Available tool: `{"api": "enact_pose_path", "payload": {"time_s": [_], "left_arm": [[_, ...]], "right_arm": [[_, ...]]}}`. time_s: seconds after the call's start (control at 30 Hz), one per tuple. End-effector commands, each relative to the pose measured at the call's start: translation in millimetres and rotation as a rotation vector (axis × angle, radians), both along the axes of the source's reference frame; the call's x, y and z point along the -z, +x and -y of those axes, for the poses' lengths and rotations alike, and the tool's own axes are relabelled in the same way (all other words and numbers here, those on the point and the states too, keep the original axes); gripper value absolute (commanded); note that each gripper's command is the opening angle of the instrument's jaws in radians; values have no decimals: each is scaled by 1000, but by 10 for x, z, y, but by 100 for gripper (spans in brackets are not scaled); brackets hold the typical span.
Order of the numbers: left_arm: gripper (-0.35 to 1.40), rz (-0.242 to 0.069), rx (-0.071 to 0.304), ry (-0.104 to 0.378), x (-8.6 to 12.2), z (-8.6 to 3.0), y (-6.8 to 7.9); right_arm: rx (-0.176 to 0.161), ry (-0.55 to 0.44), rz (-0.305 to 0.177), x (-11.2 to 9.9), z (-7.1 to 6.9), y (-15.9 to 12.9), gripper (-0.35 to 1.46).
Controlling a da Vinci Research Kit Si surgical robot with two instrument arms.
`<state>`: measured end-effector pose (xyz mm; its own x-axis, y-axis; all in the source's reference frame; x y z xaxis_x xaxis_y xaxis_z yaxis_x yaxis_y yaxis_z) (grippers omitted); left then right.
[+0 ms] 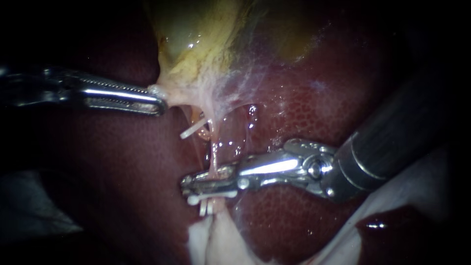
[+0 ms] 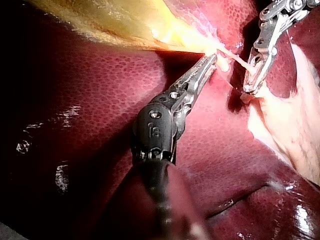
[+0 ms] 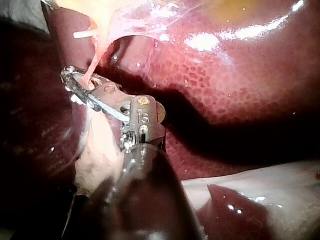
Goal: Going back second clip right tube
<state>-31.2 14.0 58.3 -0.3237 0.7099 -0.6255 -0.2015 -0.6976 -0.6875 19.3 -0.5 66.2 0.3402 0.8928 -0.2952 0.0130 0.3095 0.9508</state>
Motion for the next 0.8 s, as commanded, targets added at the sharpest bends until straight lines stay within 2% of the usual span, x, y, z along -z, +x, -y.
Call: {"api": "enact_pose_path", "payload": {"time_s": [0.03, 0.13, 0.23, 0.4, 0.53, 0.6, 0.67, 0.8], "left_arm": [[-35, 0, 0, 0, 0, 0, 0], [-35, 0, 0, 0, 0, 0, 0], [-35, 0, 0, 0, 0, 0, 0], [-35, 1, -1, 0, 0, 0, 0], [-35, 1, -1, 0, 0, 0, 1], [-35, 1, -1, 0, 0, 1, 2], [-35, 1, -1, 0, 1, 1, 2], [-35, 1, -2, 0, 1, 1, 3]], "right_arm": [[0, 0, 0, -1, 0, 1, -32], [-2, -6, -4, -4, -1, 2, 11], [-25, -50, 7, -9, -4, 2, 34], [-60, -107, 41, -19, -13, -2, 44], [-75, -155, 102, -23, -19, -9, 48], [-97, -175, 127, -23, -21, -13, 48], [-109, -190, 137, -21, -22, -17, 48], [-112, -209, 140, -16, -26, -26, 48]]}}
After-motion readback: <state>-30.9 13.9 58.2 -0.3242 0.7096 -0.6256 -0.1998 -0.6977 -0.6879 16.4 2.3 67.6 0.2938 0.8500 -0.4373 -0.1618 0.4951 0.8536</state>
